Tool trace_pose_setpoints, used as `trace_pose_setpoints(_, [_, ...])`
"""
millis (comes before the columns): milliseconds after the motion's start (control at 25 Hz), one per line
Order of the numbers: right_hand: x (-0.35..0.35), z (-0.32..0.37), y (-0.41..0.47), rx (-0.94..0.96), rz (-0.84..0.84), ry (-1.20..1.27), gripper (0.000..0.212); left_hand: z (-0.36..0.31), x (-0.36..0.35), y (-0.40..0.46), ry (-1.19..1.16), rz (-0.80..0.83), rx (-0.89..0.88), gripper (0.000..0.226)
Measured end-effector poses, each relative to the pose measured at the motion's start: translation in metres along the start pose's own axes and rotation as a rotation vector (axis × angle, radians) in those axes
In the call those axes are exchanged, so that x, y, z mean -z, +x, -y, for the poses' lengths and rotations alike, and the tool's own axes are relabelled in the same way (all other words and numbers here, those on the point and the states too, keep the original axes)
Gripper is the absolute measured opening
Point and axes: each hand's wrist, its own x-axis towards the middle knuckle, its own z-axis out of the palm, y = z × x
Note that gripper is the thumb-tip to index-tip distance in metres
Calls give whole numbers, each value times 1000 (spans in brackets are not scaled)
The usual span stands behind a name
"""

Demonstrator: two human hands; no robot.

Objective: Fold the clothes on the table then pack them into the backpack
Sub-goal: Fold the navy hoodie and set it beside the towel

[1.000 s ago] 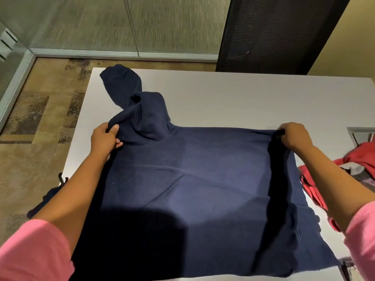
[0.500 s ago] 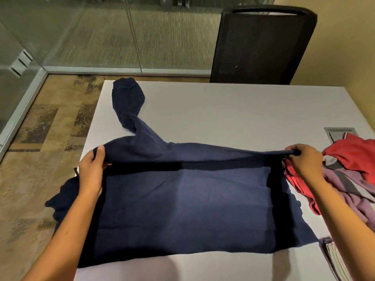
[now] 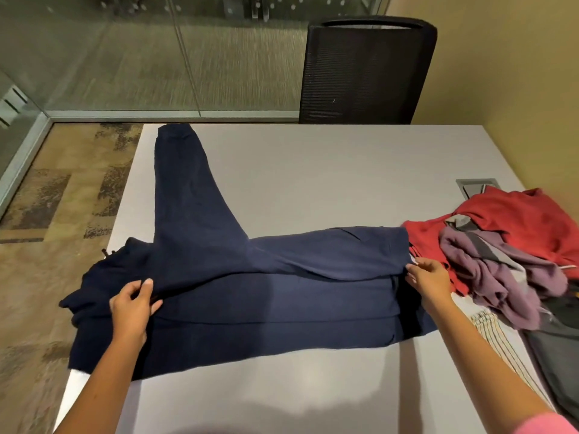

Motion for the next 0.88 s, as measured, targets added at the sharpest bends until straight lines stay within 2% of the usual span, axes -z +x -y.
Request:
trace_pose_setpoints(240, [-5, 17, 14, -59, -127, 178, 46, -3, -10, 16, -78, -124, 85, 6])
trace_pose_setpoints(360, [3, 13, 26, -35, -207, 133, 46, -1, -4, 23, -23, -170, 34, 6])
trace_pose_setpoints(440, [3, 7, 29, -41, -232, 50, 39, 5, 4, 29, 86, -205, -1, 15])
trace_pose_setpoints(520, [1, 4, 20, -43, -244, -157, 29, 12, 11, 32, 281, -215, -12, 23])
trace_pose_setpoints(680, [-13, 13, -9, 55, -310, -585, 41, 12, 19, 23, 596, -133, -35, 30])
trace_pose_setpoints(760, [-31, 23, -30, 165, -346, -686, 42, 4, 18, 15, 665, -108, -106, 31])
trace_pose_setpoints(880, [-78, 30, -61, 449, -171, -724, 37, -5, 18, 10, 634, -56, -175, 30])
